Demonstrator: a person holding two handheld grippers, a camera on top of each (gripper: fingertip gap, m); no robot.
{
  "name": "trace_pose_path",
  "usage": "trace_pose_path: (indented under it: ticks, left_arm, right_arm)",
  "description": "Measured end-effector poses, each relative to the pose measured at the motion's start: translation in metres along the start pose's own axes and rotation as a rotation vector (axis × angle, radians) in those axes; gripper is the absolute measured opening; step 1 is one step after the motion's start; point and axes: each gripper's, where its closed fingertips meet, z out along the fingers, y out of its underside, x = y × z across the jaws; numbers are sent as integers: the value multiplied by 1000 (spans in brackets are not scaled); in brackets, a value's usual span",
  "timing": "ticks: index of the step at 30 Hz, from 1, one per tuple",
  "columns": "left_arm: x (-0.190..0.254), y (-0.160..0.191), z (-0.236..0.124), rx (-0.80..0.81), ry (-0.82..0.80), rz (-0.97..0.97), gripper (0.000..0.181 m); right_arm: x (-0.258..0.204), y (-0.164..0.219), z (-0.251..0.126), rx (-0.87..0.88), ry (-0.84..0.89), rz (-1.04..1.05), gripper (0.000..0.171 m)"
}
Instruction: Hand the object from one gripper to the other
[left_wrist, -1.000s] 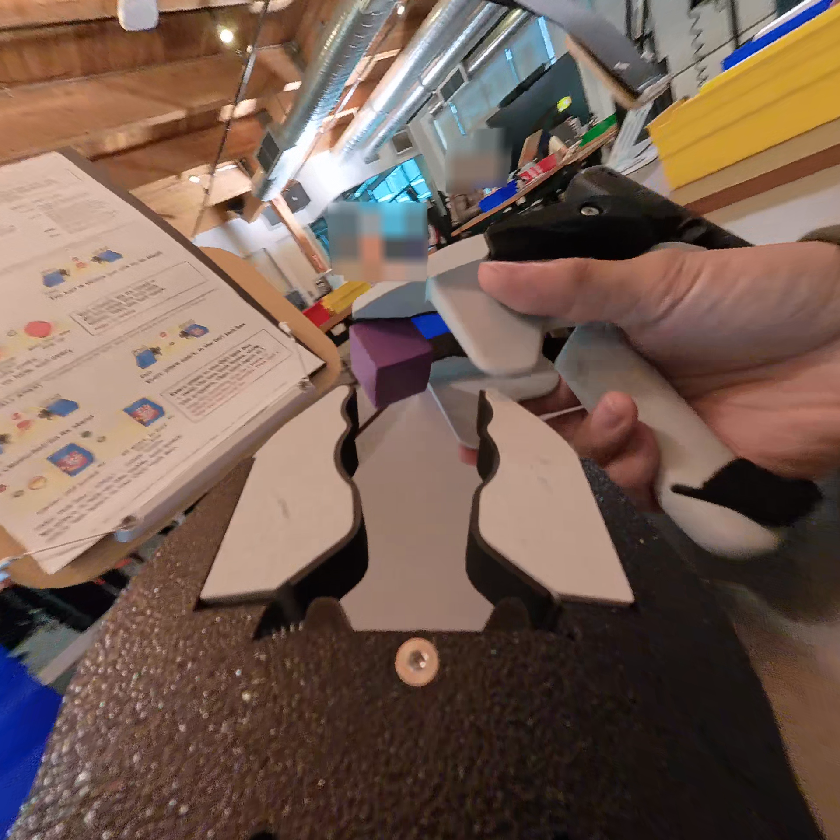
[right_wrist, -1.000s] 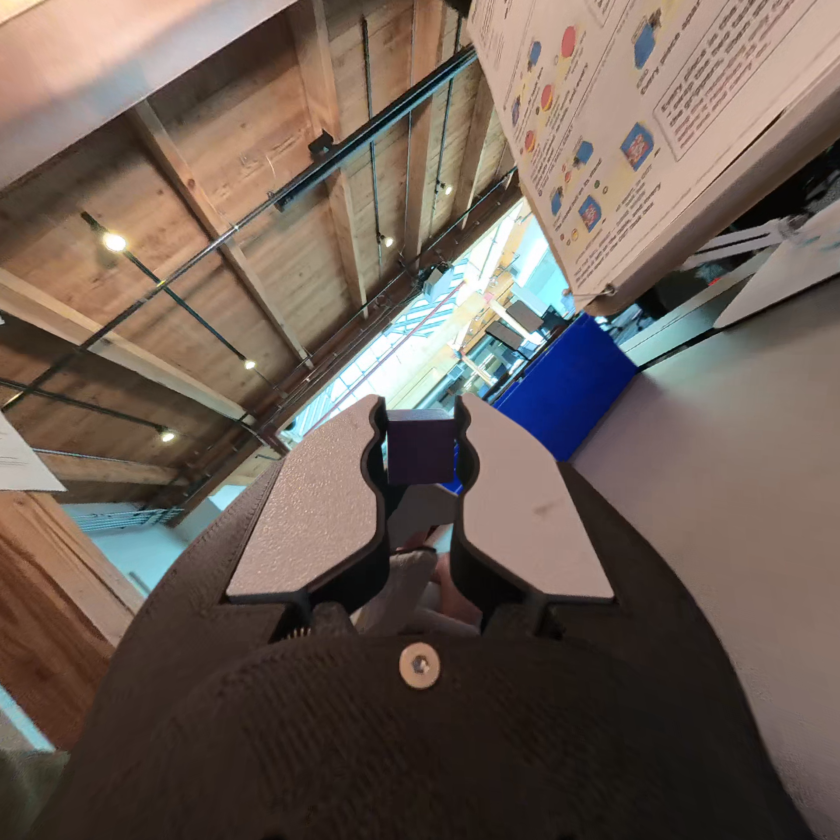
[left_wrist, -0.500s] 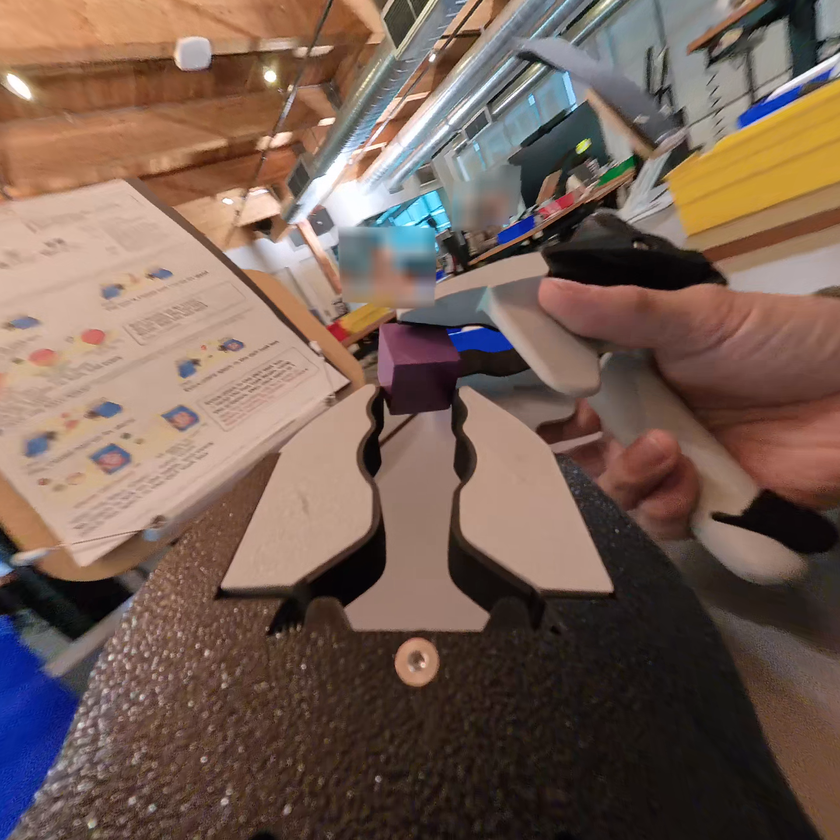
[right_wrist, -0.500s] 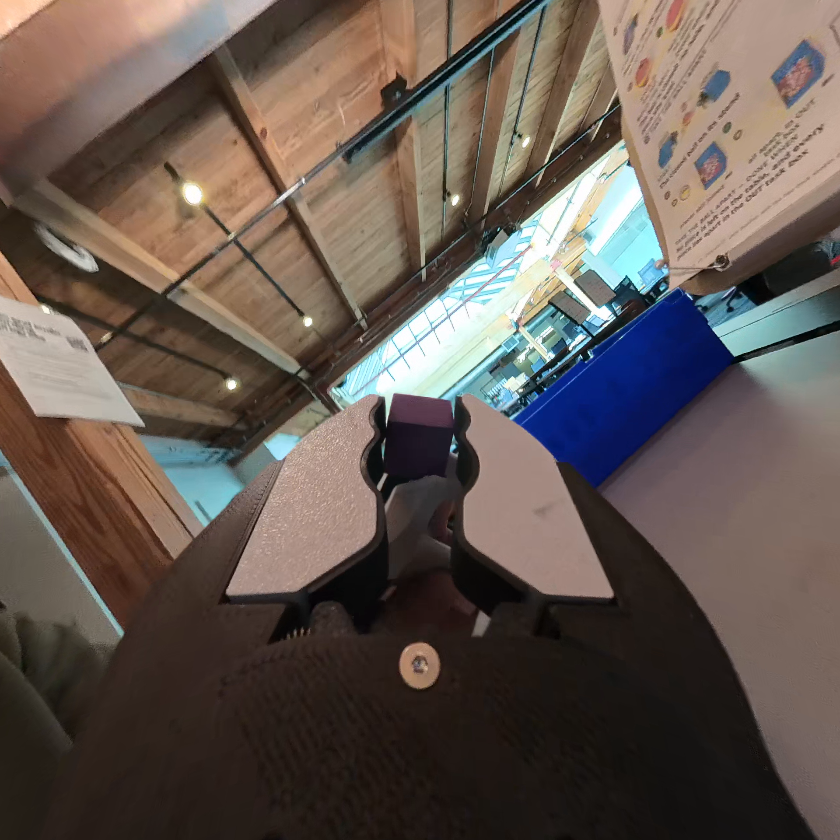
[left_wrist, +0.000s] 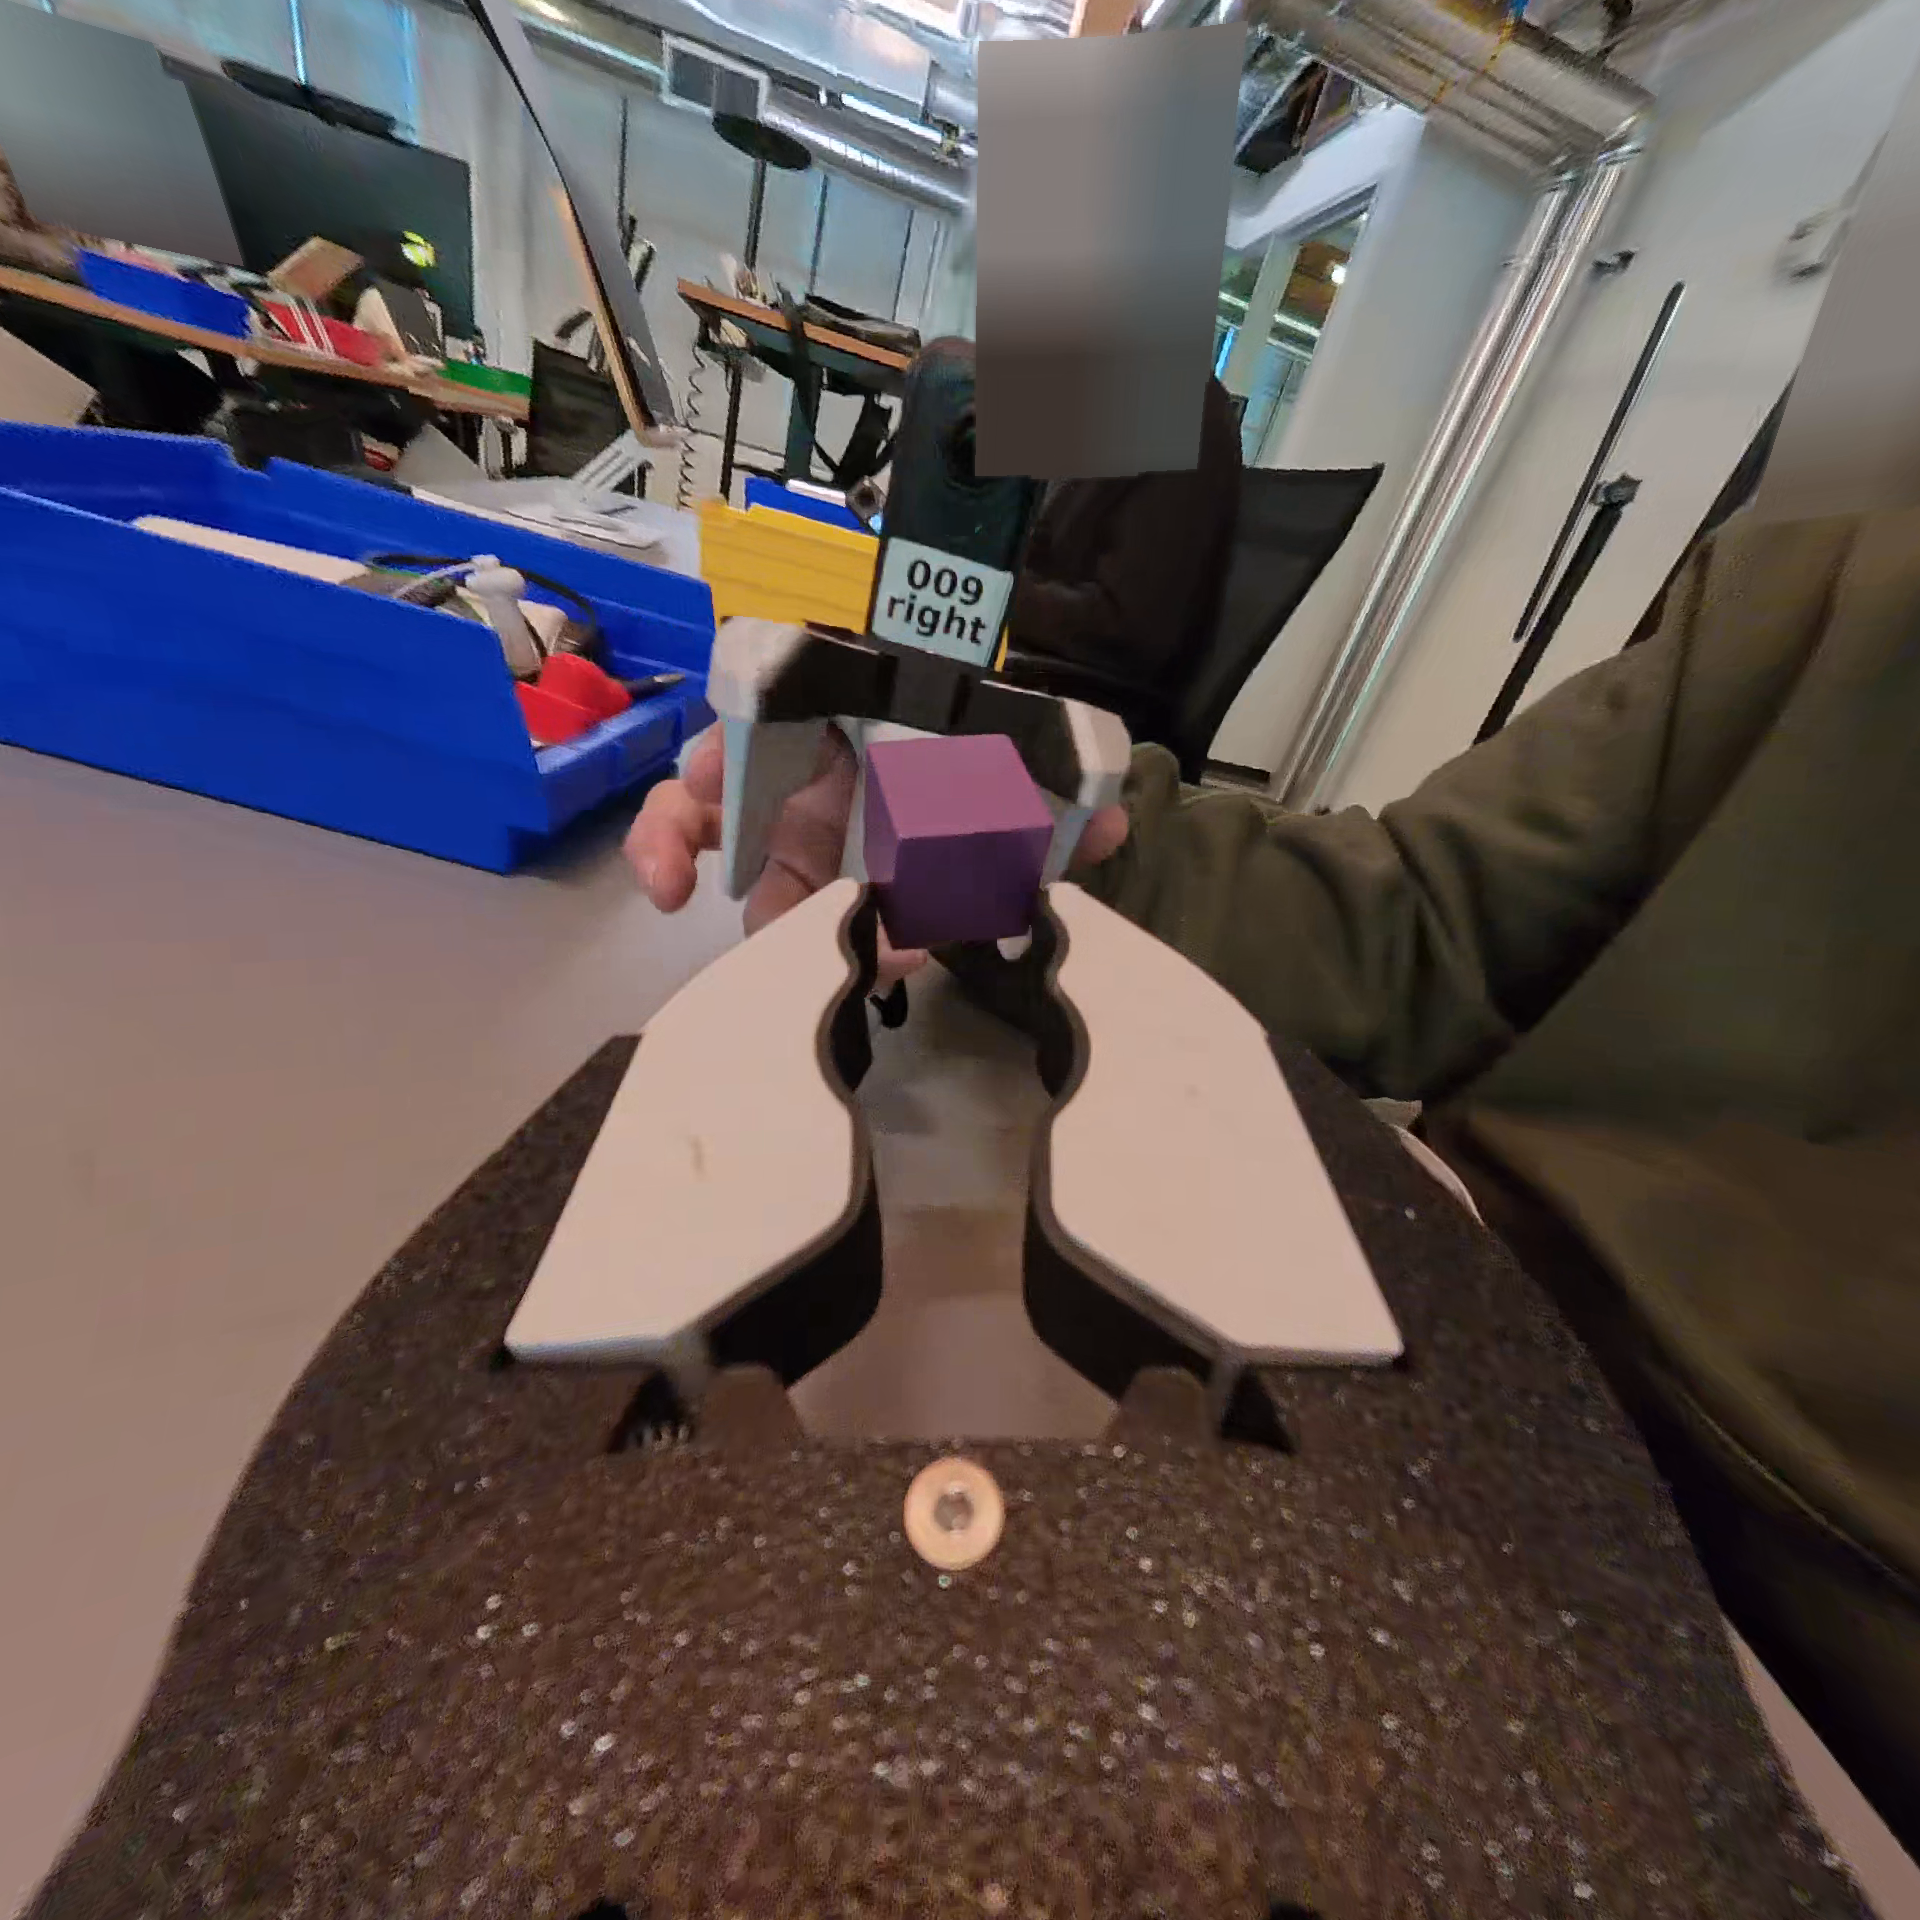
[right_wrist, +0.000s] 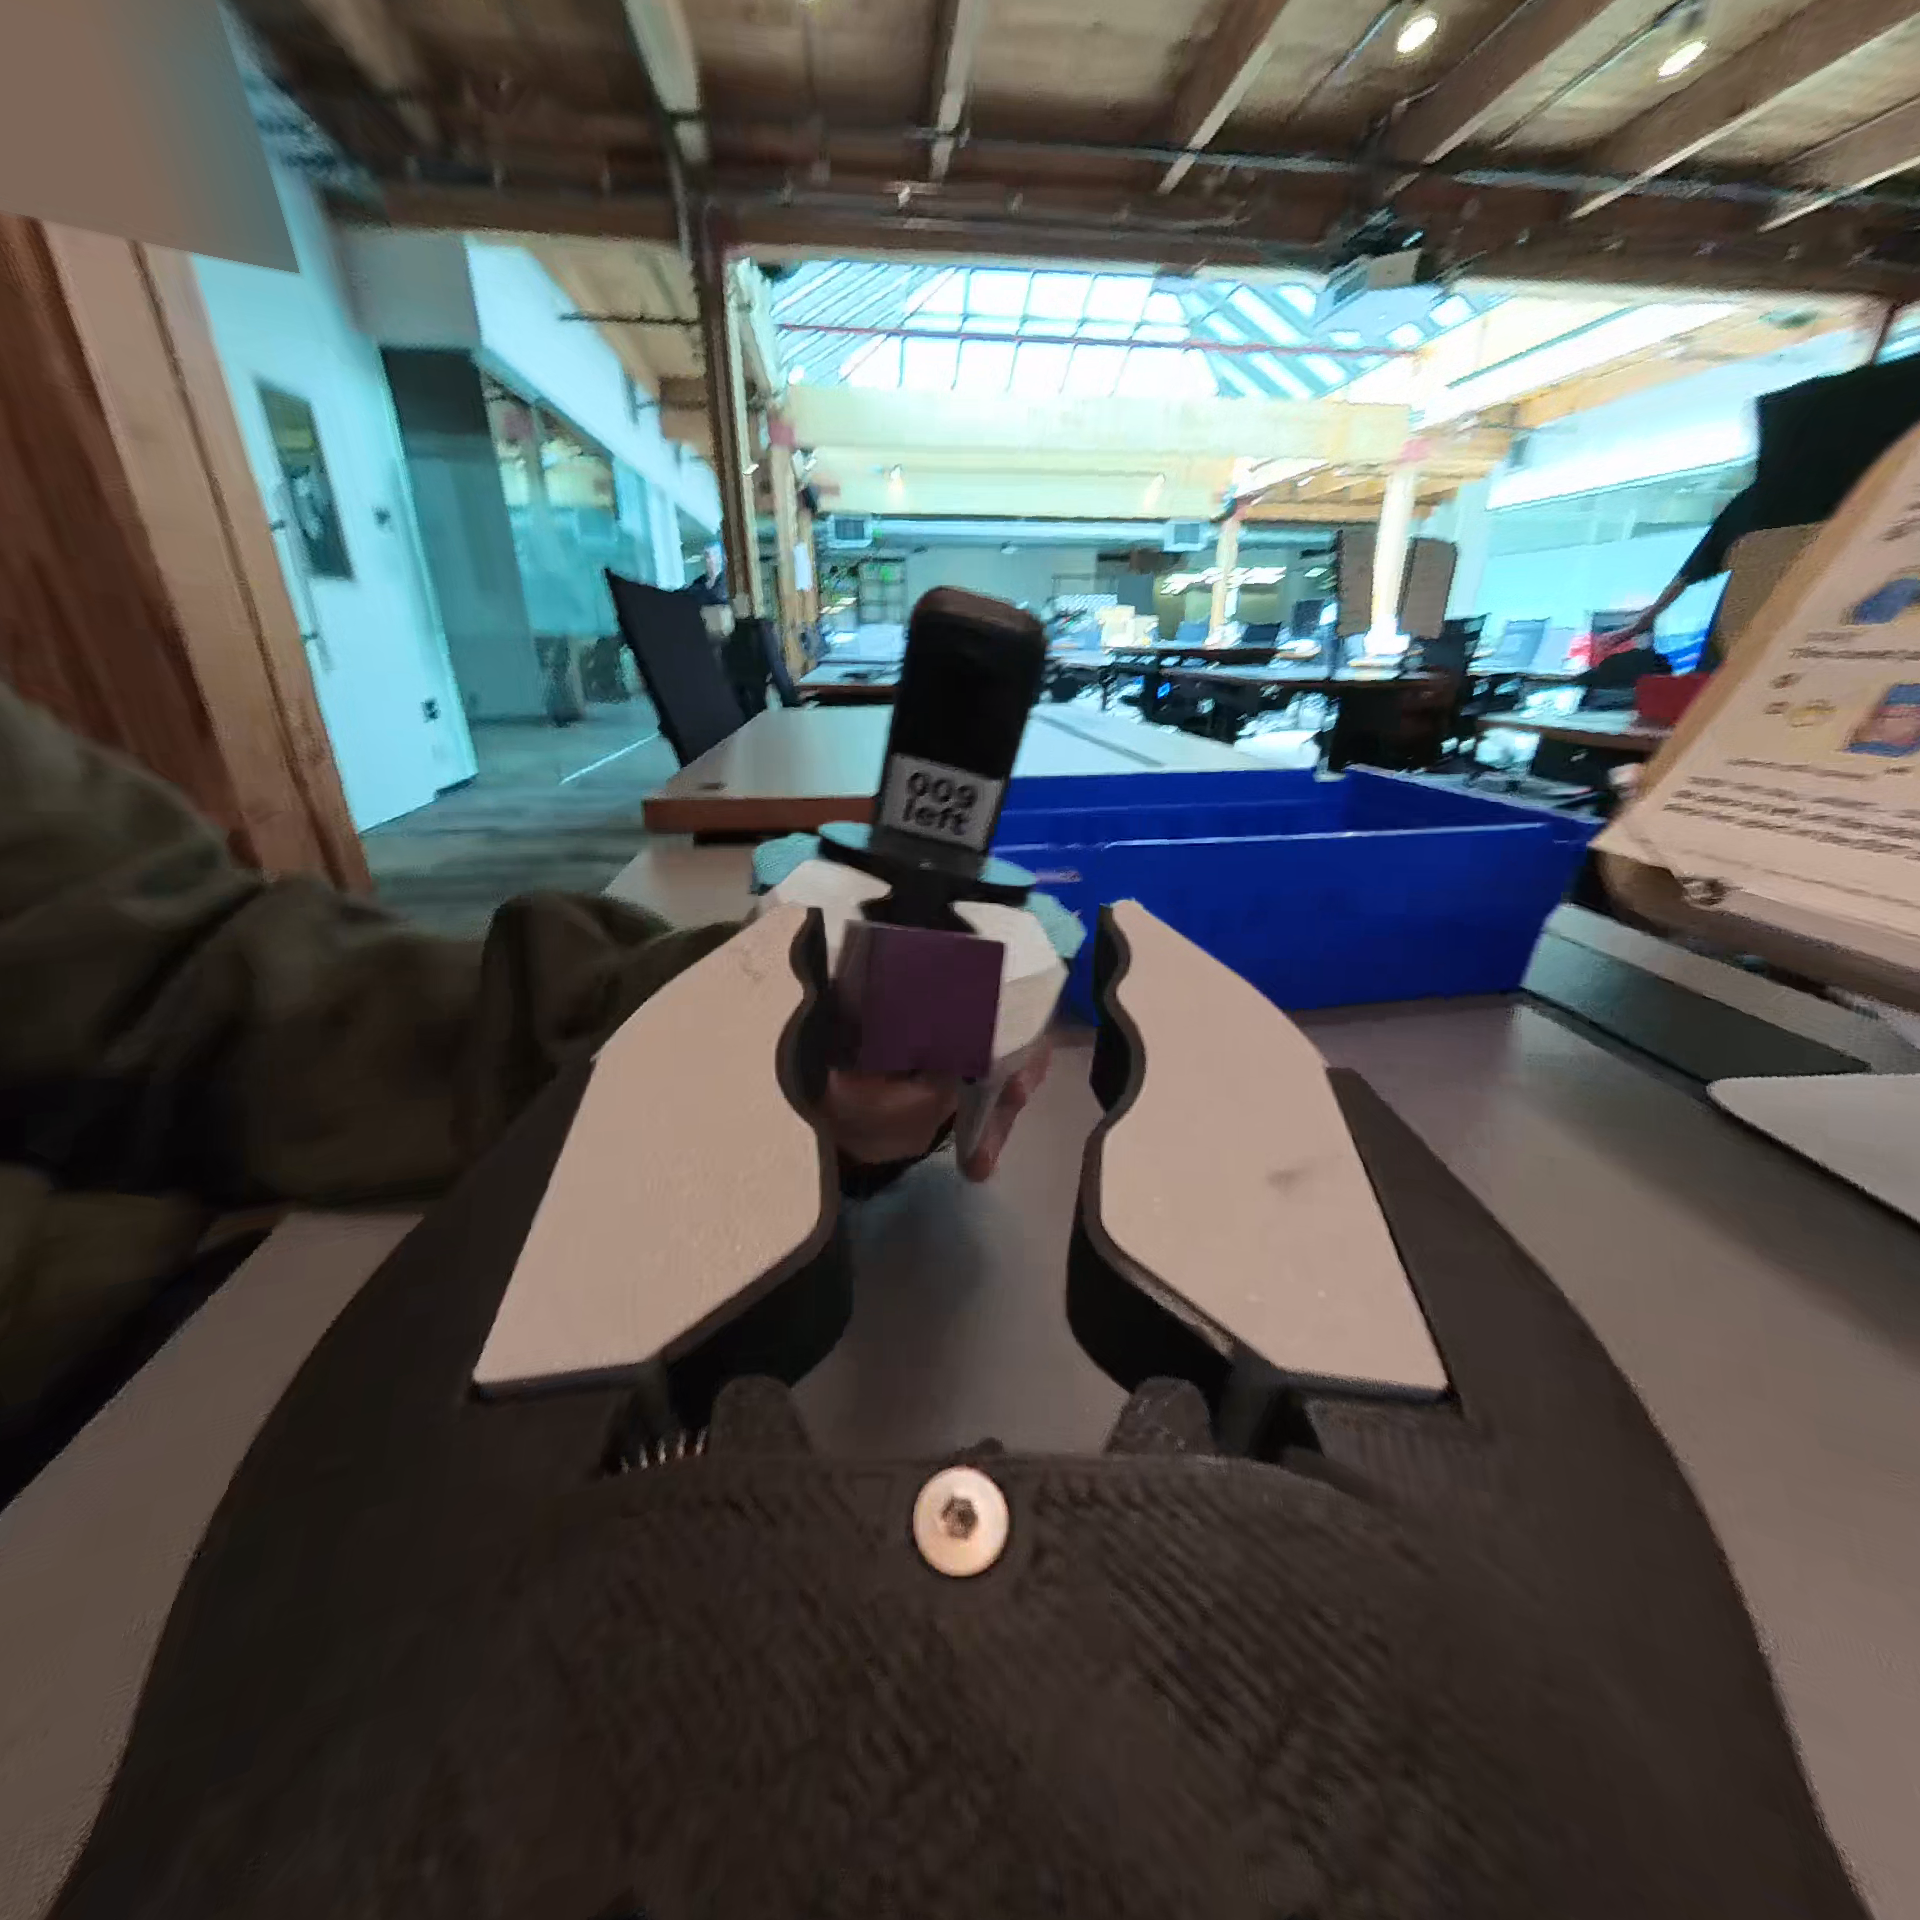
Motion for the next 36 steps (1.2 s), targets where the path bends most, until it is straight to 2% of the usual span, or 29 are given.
trace_pose_path:
  ticks: [2,4,6,8,13,15,17,20,25,30,33,36]
  left_arm:
    - [0,5,2,-33,-8,24,28]
    - [-1,6,2,-44,-24,42,28]
    - [-7,5,1,-42,-61,52,28]
    - [-12,3,-2,-24,-103,74,27]
    - [-36,-10,-7,58,-362,267,27]
    - [-38,-13,-5,54,-454,441,37]
    - [-41,-15,-4,28,-545,610,42]
    - [-44,-15,-4,-30,-624,774,53]
    - [-46,-9,-7,-107,-623,859,53]
    - [-45,-2,-4,-153,-598,877,41]
    - [-44,6,-1,-200,-556,873,29]
    - [-45,9,-2,-215,-535,795,28]
  right_arm:
    - [-7,9,4,-53,-47,31,44]
    - [-4,16,5,-93,-27,33,42]
    - [-5,17,6,-102,-33,40,33]
    - [0,17,6,-110,-6,45,32]
    - [27,12,6,-58,197,28,32]
    - [35,9,6,20,250,141,33]
    - [39,7,5,121,243,344,32]
    - [46,15,3,150,219,608,32]
    - [41,30,0,26,124,784,32]
    - [30,43,1,-105,79,830,32]
    - [28,46,2,-111,66,866,32]
    - [28,49,1,-124,65,887,31]
